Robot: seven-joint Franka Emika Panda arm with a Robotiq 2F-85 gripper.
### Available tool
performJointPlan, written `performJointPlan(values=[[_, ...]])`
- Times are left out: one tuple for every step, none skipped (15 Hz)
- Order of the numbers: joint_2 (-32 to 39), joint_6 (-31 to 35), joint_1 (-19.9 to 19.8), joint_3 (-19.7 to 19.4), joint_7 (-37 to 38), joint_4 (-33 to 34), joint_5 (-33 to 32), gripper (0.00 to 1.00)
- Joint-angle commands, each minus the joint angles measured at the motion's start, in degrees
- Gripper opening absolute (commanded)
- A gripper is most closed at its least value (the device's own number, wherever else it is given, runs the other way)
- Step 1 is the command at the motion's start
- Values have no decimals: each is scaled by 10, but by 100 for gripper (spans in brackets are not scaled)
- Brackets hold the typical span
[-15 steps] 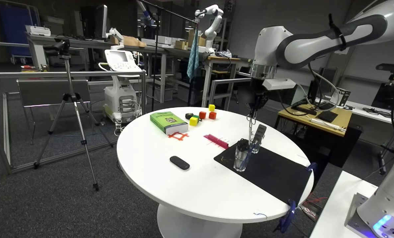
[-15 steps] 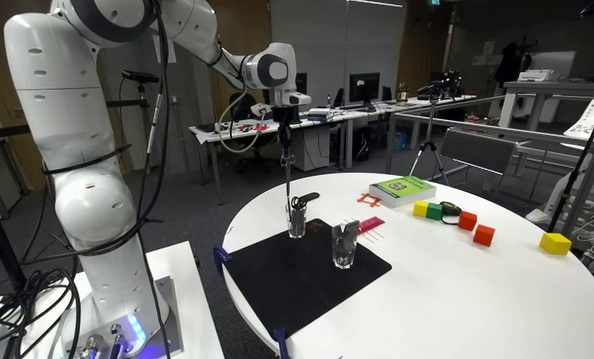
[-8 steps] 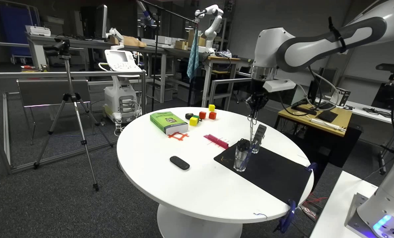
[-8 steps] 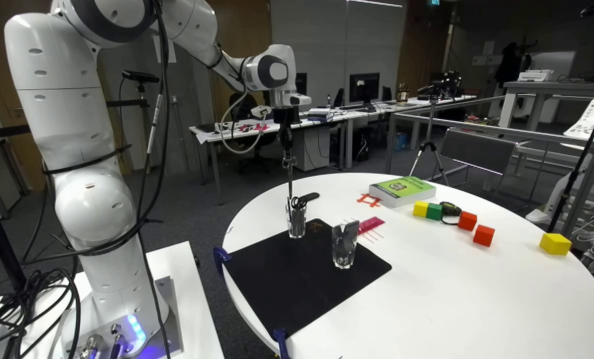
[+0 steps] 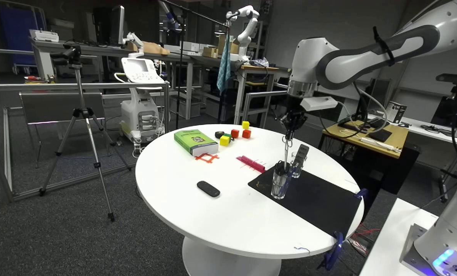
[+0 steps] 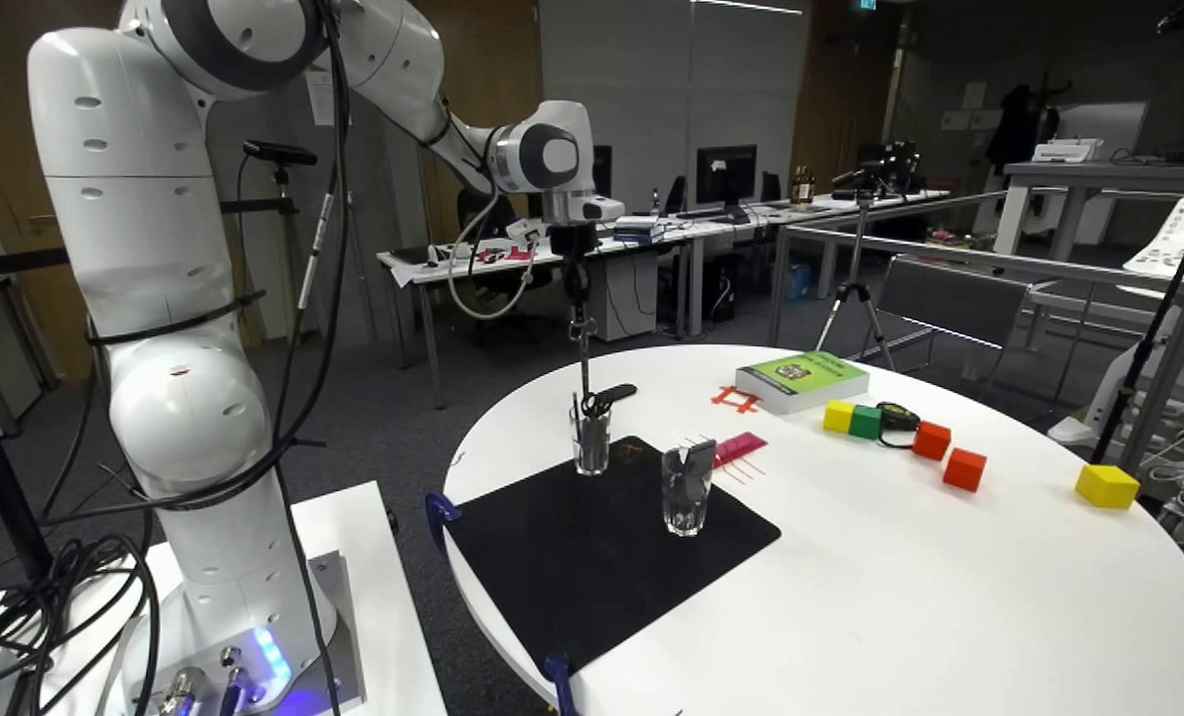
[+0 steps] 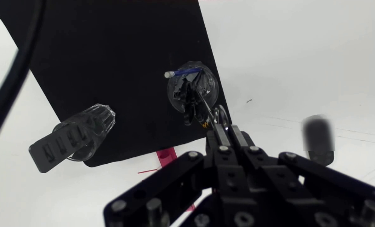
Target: Put the scissors in the other cup
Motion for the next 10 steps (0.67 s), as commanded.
performJointPlan(values=[[4, 34, 2, -1, -13, -3, -2, 1], [7, 40, 3, -2, -14, -2, 0, 1], [9, 44, 3, -1, -18, -2, 4, 1], [10, 47, 3, -1, -21, -1, 9, 1], [11, 49, 3, -1, -29, -1, 16, 1], [11, 51, 2, 0, -37, -1, 25, 1], [11, 53, 2, 0, -45, -2, 32, 1], [10, 54, 3, 0, -51, -3, 38, 1], [10, 53, 3, 0, -58, -3, 45, 1], [10, 52, 3, 0, -62, -4, 47, 1]])
